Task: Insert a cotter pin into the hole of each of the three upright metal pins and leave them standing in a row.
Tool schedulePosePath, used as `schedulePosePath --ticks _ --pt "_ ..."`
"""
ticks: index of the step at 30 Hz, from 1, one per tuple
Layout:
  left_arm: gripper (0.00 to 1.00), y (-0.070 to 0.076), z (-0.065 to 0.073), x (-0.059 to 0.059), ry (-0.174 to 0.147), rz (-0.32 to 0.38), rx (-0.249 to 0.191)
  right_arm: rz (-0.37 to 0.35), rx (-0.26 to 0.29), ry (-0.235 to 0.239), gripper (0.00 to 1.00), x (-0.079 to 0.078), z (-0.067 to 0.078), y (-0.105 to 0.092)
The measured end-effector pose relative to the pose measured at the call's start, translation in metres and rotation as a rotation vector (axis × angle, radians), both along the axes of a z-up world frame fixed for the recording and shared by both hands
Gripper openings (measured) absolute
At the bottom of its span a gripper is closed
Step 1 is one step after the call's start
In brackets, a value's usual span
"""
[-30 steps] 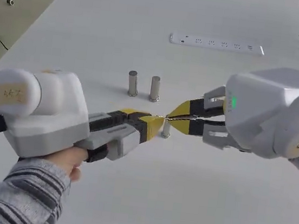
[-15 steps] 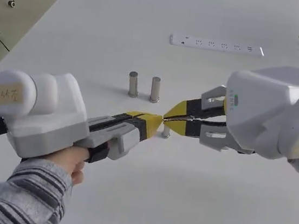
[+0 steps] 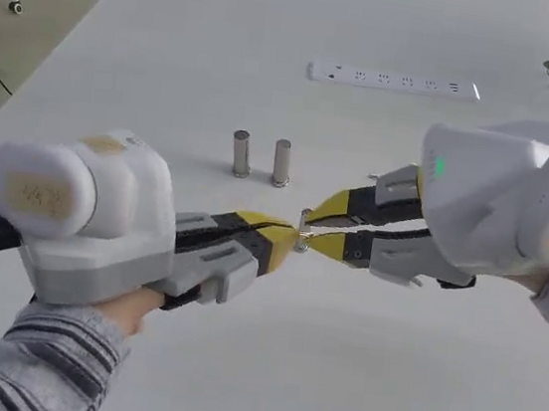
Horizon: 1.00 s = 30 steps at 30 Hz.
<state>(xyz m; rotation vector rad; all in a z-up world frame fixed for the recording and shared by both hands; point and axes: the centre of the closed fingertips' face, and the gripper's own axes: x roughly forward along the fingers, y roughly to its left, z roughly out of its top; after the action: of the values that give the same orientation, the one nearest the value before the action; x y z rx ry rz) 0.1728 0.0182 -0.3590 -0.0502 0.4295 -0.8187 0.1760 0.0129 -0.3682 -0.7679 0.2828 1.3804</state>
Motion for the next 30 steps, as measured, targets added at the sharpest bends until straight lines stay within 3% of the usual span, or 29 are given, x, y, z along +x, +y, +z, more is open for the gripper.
schedulePosePath --ticks 3,8,15,20,30 --pt "0.00 0.000 -0.003 -0.004 -0.043 -0.046 0.071 -0.016 0.013 0.055 0.07 -0.002 -0.003 -0.003" --pt "0.00 0.001 -0.002 -0.009 -0.088 -0.092 0.104 -0.016 0.031 0.144 0.07 -0.005 -0.009 -0.006" --pt "0.00 -0.002 0.000 -0.016 -0.136 -0.178 0.126 -0.024 0.055 0.221 0.07 -0.012 -0.011 -0.004" --pt "0.00 -0.007 -0.001 -0.024 -0.151 -0.254 0.149 -0.019 0.054 0.250 0.07 -0.020 -0.014 -0.004" --pt "0.00 -0.012 0.000 -0.030 -0.143 -0.284 0.125 -0.004 0.038 0.267 0.00 -0.034 -0.016 -0.004"
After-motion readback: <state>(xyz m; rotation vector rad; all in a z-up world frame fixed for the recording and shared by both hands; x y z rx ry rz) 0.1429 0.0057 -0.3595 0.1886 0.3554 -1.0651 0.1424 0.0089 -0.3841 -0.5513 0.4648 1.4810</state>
